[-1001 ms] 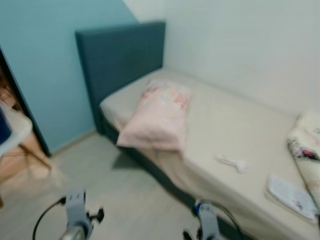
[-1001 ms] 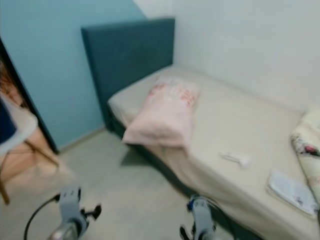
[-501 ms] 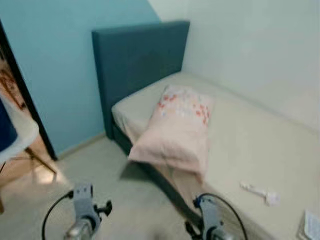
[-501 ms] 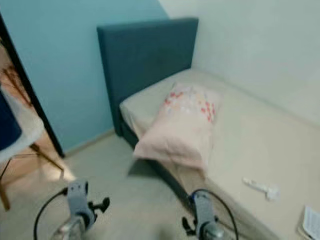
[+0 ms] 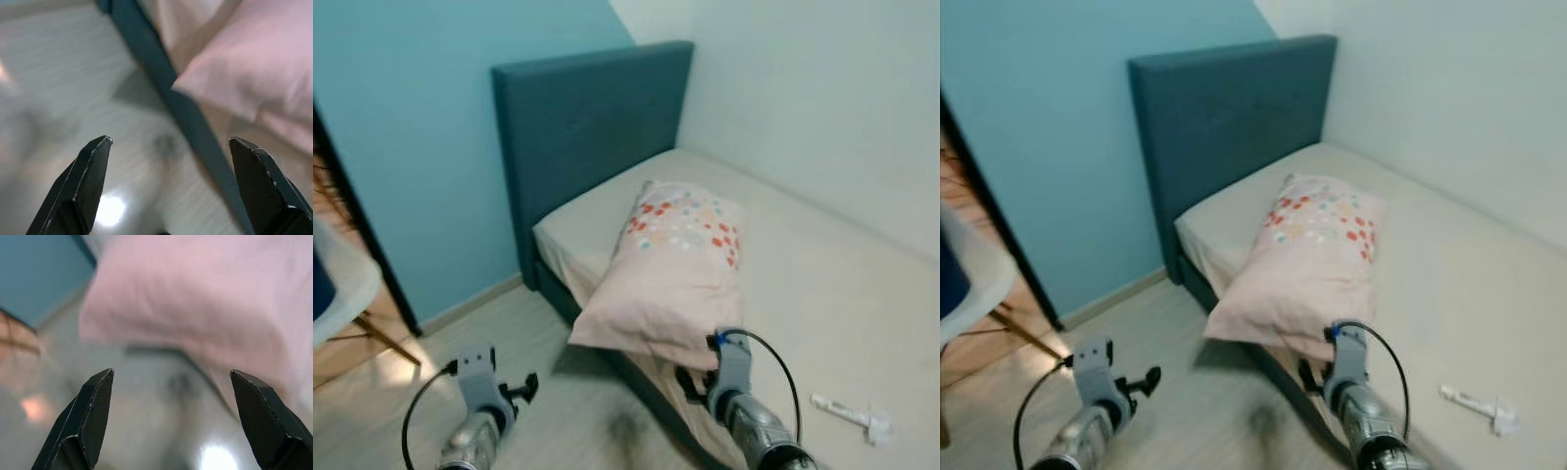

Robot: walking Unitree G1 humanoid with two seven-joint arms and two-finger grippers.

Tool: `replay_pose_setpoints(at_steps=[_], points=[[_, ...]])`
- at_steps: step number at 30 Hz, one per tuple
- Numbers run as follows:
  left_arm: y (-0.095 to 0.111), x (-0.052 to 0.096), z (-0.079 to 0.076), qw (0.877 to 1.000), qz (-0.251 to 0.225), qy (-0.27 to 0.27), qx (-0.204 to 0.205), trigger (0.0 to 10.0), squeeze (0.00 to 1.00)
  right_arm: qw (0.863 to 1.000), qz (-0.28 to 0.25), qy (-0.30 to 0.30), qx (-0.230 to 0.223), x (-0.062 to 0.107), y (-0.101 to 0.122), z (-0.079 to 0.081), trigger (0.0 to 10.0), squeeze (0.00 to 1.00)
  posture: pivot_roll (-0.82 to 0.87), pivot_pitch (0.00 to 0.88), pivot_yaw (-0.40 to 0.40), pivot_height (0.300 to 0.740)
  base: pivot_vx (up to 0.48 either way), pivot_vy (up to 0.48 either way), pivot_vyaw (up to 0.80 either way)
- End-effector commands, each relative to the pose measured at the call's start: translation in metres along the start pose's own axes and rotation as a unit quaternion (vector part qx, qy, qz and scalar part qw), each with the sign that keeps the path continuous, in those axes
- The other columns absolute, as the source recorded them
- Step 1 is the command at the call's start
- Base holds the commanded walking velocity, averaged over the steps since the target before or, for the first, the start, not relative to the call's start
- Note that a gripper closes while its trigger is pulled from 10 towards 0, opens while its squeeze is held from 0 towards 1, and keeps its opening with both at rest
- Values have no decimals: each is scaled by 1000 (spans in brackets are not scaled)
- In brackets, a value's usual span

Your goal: Clean up the room

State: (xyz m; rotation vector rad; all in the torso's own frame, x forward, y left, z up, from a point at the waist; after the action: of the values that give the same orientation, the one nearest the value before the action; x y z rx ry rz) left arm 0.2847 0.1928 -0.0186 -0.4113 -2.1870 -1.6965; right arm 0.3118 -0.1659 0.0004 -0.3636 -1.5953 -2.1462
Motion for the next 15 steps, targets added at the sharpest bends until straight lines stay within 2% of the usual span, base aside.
replay_pose_setpoints(at_steps=[1,3,5,12,15], points=[[6,-3,-7,1000,-9,-12,4,10000,0,1000,-13,1,-7,2,4,-5,10000,0,-46,0,-53,740,375,0,-800],[16,-7,-8,1000,-23,-16,5,10000,0,999,-36,31,20,-3,20,6,10000,0,-54,0,-51,740,375,0,0],[20,-8,-9,999,-29,-18,3,10000,0,998,-44,45,31,-5,26,11,10000,0,-54,0,-51,740,375,0,0],[23,-9,-10,999,-34,-20,5,10000,0,991,-58,102,63,-9,35,31,10000,0,-58,0,-44,740,374,0,0],[22,-9,-11,999,-33,-22,7,10000,0,990,-60,107,62,-9,36,33,10000,0,-58,0,-44,740,372,0,0]])
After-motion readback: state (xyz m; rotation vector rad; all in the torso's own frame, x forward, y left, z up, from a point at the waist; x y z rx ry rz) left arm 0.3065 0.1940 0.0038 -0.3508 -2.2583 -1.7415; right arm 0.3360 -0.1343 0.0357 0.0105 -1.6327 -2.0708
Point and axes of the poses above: a point about 5 cm out from each wrist's last joint towards the gripper, its own x axis pointing back from the gripper into the wrist, its own y axis along the axis of the wrist's last joint, z = x × y, the point moved 1 cm from there along -x, pointing out of the wrist towards the gripper, and after that the axes turned 5 degrees about -x, right-handed, at the moved point
